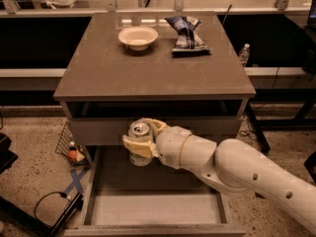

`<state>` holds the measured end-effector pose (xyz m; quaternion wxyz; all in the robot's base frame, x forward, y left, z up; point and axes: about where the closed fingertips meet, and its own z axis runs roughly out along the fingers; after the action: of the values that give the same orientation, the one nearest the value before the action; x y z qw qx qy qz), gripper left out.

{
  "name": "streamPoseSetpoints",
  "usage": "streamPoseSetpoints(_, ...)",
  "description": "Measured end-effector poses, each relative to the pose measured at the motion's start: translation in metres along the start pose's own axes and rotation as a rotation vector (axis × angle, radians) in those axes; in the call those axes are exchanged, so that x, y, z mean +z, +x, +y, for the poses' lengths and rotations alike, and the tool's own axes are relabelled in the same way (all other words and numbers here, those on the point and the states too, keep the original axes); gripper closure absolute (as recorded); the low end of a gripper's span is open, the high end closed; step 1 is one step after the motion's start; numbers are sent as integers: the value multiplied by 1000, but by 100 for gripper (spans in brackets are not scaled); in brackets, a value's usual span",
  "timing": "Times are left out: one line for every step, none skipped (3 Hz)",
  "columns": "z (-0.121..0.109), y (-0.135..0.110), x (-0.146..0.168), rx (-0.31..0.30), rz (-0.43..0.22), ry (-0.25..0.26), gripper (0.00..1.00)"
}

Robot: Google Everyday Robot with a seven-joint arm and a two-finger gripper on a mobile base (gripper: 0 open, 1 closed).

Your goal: Place 7up can into middle drawer

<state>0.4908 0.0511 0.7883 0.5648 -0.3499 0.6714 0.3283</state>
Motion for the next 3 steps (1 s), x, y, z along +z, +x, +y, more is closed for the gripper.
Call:
streamPoseSetpoints(2, -4, 1, -10, 3, -1, 100)
streamPoseSetpoints(-2, 5, 17, -35, 6, -47, 100)
streamPoseSetpoints(-27, 52, 46, -128, -27, -176, 100)
